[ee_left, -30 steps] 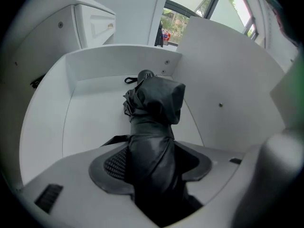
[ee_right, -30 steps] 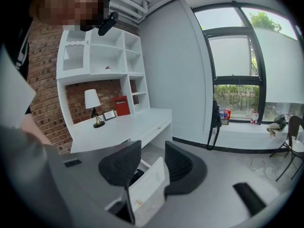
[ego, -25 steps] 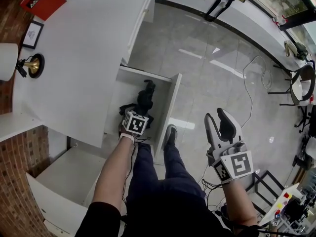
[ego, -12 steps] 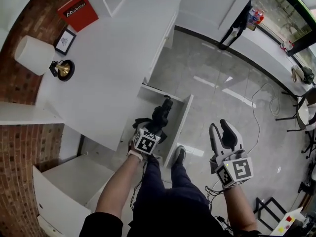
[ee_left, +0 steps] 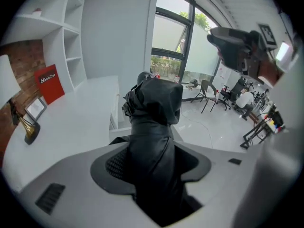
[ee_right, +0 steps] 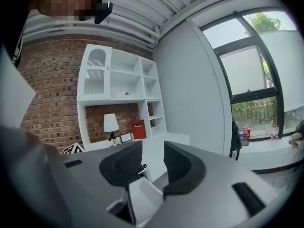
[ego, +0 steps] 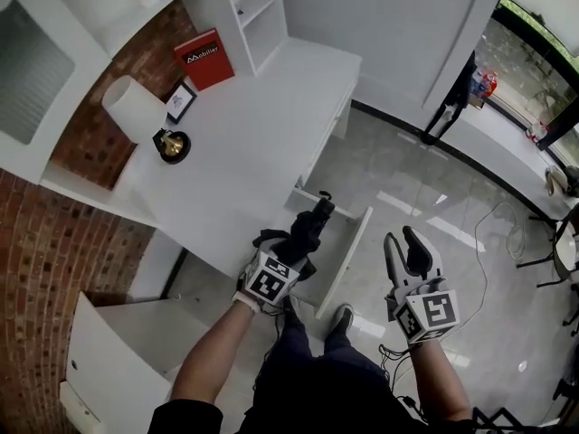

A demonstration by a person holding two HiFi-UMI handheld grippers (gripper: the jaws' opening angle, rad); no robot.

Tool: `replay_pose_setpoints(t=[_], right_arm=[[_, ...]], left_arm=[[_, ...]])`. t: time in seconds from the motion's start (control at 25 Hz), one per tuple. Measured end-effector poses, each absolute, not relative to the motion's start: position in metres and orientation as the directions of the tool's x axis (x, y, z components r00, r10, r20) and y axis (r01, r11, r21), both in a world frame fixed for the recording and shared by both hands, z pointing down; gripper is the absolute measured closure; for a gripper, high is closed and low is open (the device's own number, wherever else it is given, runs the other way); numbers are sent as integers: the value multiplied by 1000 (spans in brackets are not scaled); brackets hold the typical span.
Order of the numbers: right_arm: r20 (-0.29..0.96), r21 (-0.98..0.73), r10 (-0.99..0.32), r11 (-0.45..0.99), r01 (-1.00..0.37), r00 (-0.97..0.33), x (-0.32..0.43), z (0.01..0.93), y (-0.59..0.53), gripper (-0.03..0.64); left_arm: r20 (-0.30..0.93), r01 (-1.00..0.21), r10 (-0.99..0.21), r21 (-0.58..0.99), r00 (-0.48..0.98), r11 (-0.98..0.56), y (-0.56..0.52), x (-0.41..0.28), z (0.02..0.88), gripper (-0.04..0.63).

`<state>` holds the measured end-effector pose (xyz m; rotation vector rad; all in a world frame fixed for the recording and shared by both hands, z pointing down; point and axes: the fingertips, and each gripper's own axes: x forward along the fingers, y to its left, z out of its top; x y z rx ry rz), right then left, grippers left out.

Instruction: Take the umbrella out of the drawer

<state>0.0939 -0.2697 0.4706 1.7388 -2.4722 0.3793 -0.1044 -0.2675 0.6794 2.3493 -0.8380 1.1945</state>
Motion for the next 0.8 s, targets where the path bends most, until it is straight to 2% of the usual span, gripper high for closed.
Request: replay_pose_setpoints(t=[0.4, 0.8], right_arm=[[150, -147, -903, 383, -912, -404, 46, 431, -271, 483], [141, -129, -932, 317, -940, -334, 28, 417, -290, 485]], left_arm=[[837, -693, -461, -145, 295, -706, -307, -210, 640, 351], [889, -675, -420, -196, 185, -711, -344, -290, 683, 351]])
